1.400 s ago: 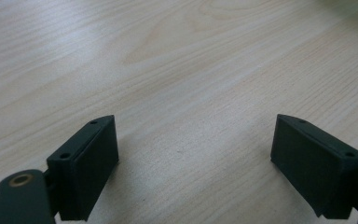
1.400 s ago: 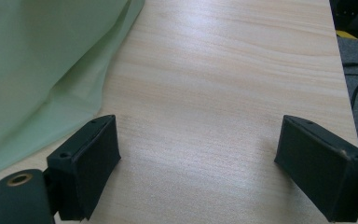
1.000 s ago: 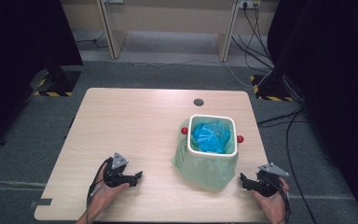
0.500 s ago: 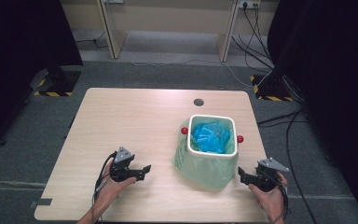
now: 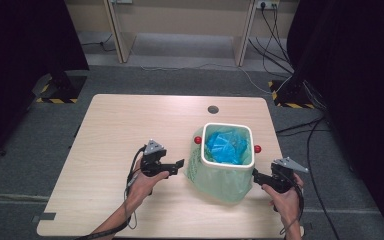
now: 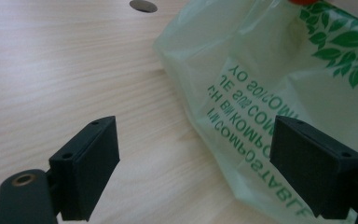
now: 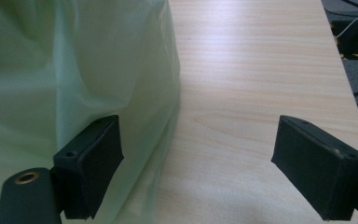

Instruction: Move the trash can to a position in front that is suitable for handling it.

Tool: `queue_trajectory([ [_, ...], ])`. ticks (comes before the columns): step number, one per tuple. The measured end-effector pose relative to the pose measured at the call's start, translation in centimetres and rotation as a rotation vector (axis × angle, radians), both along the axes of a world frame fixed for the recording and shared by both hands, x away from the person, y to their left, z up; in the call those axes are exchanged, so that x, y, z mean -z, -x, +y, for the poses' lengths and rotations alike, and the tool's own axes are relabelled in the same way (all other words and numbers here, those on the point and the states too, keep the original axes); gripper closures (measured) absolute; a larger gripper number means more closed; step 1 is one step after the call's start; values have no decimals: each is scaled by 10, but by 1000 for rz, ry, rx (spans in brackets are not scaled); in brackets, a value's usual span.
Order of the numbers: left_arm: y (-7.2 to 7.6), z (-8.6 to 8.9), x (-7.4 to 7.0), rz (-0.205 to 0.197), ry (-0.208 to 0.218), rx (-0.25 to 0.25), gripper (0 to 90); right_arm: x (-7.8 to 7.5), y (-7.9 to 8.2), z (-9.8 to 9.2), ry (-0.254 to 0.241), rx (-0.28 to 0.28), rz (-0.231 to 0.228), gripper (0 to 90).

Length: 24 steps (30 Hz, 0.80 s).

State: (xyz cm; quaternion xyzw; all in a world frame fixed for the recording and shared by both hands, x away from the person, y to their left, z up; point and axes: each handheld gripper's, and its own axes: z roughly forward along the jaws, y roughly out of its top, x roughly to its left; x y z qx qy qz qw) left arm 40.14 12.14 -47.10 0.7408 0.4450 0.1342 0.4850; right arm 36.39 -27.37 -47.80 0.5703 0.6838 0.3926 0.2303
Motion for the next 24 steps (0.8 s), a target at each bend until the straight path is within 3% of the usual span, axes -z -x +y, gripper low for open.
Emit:
queue_trajectory([
  [5,-9,-19,2,-1,1,7,151,2,-5,5,-28,-13,7,164],
  [11,-15,-26,4,0,14,10,151,2,-9,8,-37,-11,0,180],
  [16,-14,-21,5,4,26,5,151,3,-13,18,-49,-26,8,180],
  [24,-16,-5,2,5,20,-24,163,1,-28,42,-28,-57,6,187],
])
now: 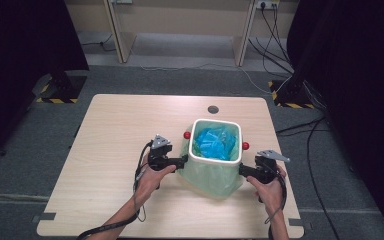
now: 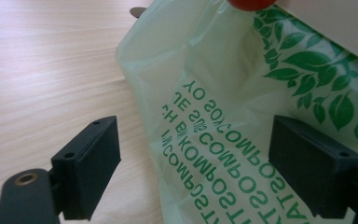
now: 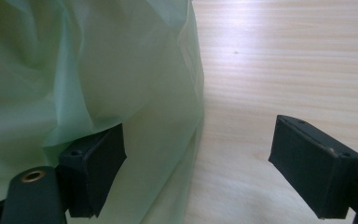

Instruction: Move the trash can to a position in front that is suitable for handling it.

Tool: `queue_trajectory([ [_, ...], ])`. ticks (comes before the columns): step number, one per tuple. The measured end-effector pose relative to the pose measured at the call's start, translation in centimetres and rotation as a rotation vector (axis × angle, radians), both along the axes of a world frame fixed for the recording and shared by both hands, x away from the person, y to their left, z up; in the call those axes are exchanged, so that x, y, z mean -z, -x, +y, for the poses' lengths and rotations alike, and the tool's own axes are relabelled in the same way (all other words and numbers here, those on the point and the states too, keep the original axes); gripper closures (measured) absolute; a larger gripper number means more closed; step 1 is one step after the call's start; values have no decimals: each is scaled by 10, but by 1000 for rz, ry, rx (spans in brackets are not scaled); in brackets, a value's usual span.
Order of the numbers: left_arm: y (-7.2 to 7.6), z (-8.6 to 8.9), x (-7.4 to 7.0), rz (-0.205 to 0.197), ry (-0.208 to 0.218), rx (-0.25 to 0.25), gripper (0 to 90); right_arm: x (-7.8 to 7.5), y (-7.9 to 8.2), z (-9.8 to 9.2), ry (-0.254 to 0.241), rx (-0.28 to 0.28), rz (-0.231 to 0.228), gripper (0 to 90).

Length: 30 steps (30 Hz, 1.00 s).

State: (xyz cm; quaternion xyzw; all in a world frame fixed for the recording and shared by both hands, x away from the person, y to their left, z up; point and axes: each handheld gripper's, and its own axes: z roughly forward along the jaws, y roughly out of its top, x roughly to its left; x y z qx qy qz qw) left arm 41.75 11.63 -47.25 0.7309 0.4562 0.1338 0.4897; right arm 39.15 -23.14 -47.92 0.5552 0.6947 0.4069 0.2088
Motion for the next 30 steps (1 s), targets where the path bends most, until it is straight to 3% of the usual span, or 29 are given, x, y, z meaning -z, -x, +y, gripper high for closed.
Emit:
queue_trajectory([
  [21,0,42,-9,-5,-1,-63,168,-1,-35,44,-10,-45,12,213],
  [30,-4,56,-8,-1,9,-98,169,0,-40,58,-13,-68,15,212],
])
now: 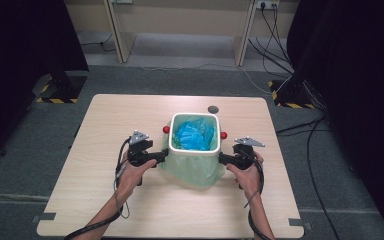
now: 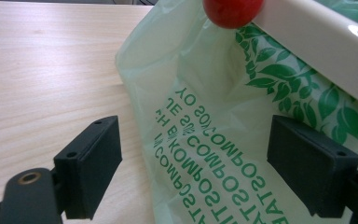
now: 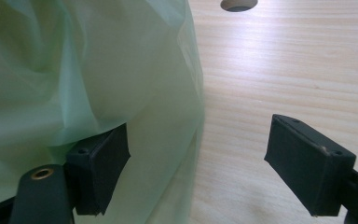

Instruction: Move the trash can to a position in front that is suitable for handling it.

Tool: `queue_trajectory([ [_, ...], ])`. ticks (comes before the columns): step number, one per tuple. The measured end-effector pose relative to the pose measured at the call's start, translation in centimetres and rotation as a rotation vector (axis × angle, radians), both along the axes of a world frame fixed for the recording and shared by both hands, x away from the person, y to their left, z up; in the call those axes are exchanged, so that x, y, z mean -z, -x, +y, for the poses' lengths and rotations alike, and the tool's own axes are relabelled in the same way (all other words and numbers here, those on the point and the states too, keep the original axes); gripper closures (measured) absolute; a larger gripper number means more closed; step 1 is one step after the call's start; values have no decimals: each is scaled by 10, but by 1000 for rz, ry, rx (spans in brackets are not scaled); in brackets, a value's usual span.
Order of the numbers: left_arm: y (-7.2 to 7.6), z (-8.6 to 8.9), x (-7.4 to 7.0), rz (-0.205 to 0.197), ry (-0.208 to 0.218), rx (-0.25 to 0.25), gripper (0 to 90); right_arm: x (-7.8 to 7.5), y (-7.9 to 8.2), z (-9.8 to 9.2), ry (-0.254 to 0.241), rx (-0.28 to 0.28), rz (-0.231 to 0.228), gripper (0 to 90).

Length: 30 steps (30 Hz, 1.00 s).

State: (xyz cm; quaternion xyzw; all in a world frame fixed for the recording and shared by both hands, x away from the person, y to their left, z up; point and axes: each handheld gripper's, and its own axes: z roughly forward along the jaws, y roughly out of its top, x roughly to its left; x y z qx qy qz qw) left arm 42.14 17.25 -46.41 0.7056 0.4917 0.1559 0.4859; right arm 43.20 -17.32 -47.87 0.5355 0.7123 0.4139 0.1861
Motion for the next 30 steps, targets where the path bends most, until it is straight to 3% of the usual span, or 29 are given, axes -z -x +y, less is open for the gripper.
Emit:
queue_trajectory([
  [16,1,9,-1,-4,9,-21,163,-1,-8,10,0,0,7,197],
  [30,20,32,-1,13,8,8,153,-10,-8,-7,-25,32,12,176],
])
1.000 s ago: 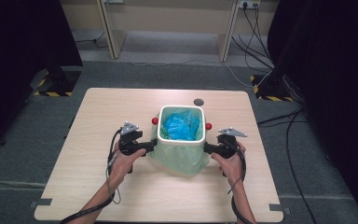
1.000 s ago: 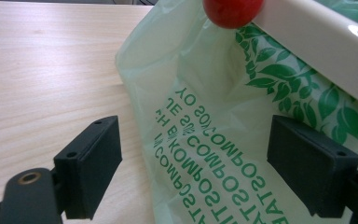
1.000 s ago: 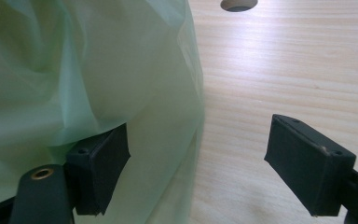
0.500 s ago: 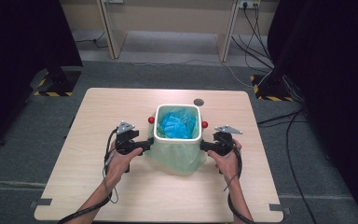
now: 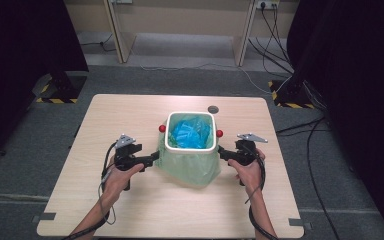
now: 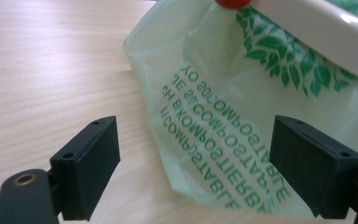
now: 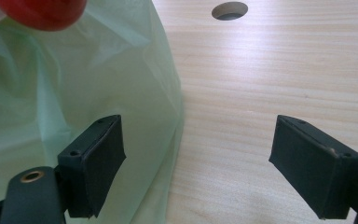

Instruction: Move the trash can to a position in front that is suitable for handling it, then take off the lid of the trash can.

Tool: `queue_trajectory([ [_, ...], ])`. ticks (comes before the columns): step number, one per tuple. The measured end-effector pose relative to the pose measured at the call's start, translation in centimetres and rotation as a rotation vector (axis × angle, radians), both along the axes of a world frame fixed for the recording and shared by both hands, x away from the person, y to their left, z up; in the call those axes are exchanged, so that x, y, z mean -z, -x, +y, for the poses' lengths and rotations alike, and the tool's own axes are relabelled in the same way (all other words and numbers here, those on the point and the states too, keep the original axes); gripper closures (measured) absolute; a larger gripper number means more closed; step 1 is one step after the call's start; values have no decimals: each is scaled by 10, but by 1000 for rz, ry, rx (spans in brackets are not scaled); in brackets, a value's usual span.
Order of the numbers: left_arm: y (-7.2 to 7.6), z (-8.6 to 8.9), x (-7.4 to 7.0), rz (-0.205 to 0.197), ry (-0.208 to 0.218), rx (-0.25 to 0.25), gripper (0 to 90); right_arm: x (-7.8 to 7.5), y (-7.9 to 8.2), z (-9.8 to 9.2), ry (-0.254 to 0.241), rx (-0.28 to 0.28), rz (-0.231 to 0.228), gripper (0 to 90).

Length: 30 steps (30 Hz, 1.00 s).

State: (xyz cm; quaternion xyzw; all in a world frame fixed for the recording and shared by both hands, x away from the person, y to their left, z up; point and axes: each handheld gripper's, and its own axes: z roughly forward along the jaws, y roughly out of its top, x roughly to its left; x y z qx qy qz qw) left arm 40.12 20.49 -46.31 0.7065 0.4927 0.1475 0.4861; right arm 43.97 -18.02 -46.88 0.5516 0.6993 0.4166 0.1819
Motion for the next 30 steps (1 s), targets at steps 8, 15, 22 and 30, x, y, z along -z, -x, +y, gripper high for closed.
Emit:
queue_trajectory([
  [8,14,10,3,-8,-13,0,153,-1,0,0,0,-3,2,176],
  [15,15,12,-4,-28,-9,-4,153,-6,2,-1,-17,5,-4,176],
  [22,12,10,-12,-48,-11,0,153,-18,3,-8,-18,16,-15,179],
  [30,3,4,-27,-93,-56,8,165,-47,3,-15,-38,35,-50,201],
])
